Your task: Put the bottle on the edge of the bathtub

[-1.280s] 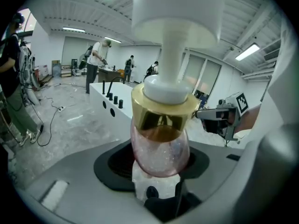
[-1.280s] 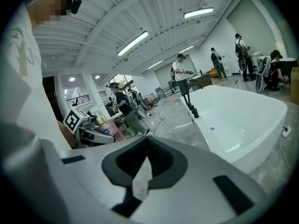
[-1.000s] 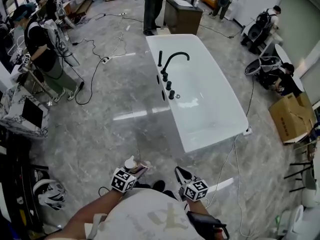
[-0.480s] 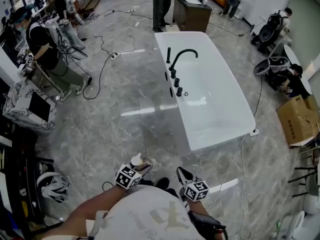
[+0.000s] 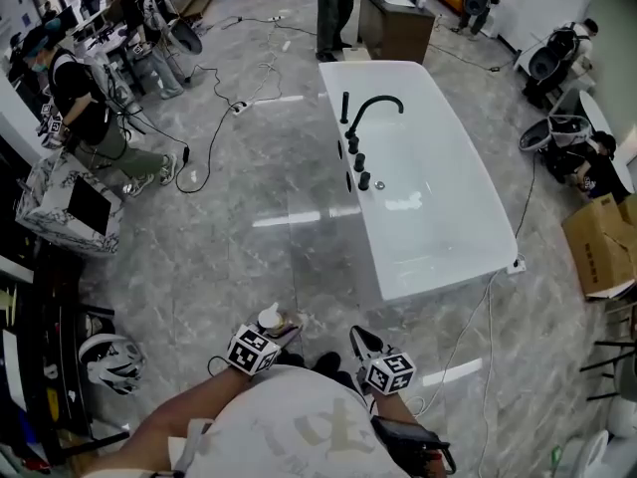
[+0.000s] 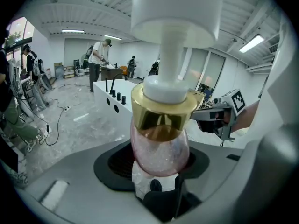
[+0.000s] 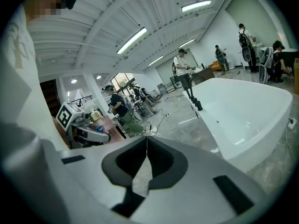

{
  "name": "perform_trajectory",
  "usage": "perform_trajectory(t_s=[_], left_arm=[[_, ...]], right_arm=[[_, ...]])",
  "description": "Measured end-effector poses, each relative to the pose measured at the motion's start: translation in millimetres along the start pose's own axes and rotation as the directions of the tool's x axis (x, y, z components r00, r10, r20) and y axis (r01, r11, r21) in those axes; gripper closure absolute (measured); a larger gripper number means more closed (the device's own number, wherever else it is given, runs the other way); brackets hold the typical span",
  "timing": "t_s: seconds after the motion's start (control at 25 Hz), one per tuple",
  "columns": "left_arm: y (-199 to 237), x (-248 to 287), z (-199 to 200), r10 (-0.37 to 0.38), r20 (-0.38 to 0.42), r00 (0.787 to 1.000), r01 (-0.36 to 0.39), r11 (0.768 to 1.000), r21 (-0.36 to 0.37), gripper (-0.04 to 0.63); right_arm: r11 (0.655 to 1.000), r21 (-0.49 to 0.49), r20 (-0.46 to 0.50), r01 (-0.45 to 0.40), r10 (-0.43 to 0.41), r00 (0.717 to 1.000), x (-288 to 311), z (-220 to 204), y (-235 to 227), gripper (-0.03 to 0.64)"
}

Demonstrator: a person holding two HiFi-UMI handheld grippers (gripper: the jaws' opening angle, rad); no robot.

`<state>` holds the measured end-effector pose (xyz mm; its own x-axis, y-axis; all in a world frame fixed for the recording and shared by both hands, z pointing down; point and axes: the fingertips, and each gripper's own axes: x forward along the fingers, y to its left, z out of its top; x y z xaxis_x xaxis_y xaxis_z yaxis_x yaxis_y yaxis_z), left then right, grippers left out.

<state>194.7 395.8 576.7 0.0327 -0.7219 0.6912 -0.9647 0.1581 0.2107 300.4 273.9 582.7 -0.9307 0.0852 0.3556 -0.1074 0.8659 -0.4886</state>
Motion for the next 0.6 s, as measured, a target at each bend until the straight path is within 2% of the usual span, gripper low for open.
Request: perform_trajectory(t_s=[0.6], left_arm=[[-25, 9, 6, 0.008, -0.022, 1.000, -0.007, 0.999, 0.034, 0.376]], right_arm=[[0.999, 0.035, -0.013, -0.011, 0.011, 1.000, -14, -18, -14, 0.611]])
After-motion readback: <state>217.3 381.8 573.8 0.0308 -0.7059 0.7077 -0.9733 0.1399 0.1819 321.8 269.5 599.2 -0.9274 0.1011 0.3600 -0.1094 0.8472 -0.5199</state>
